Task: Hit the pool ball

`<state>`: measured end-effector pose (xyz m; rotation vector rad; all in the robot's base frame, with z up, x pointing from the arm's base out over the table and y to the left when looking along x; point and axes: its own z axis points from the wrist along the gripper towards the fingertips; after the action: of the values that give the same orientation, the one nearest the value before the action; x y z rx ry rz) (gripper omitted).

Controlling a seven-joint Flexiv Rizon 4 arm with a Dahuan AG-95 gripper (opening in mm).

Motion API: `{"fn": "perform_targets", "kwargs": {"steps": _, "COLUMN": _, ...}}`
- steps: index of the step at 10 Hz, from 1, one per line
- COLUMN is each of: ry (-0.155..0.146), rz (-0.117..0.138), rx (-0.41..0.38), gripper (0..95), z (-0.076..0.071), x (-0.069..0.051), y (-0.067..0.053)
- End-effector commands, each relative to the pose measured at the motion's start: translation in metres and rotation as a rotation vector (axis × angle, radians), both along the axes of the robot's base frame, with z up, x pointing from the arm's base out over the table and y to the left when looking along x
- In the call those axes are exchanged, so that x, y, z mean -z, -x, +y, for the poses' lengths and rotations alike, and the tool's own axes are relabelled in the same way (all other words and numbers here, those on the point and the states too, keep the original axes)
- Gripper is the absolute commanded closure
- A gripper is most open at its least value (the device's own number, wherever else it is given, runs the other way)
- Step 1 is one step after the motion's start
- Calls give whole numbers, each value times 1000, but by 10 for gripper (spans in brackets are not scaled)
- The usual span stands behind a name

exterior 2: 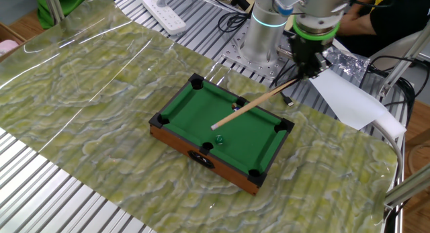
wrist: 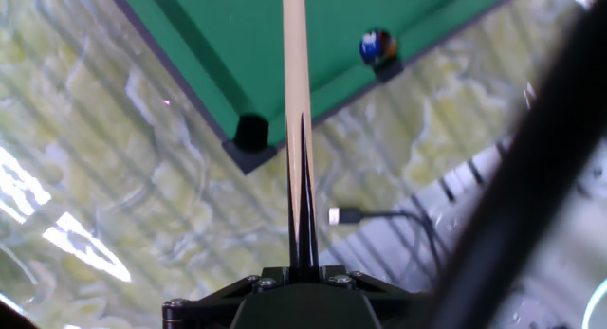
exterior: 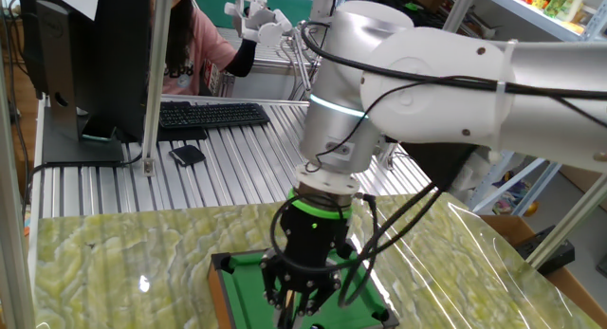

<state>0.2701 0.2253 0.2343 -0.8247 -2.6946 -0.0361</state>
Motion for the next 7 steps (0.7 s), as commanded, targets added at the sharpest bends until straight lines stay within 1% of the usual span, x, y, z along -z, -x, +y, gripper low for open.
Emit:
{"fn": "perform_targets", "kwargs": {"steps": 1, "ry": -8, "rz": -1, "rx": 5, "gripper": 950, "z": 8, "x": -5, "y": 9}}
{"fn": "perform_targets", "kwargs": {"steps": 2, "ry": -27, "rz": 7, "rx": 21, "gripper": 950, "z": 11, "x": -6, "y": 12}}
{"fn": "perform_targets", "kwargs": {"steps": 3, "ry": -58, "rz": 11, "rx": 43, "gripper": 950, "z": 14, "x": -7, "y": 15}}
{"fn": "perform_targets", "kwargs": {"steps": 5, "ry": -55, "rz": 10, "rx": 41, "gripper": 950, "z": 17, "x": -8, "y": 17}}
{"fn": "perform_targets", "kwargs": {"steps": 7, "ry": -51, "rz": 13, "rx": 60, "gripper": 950, "z": 20, "x": -5, "y": 20}}
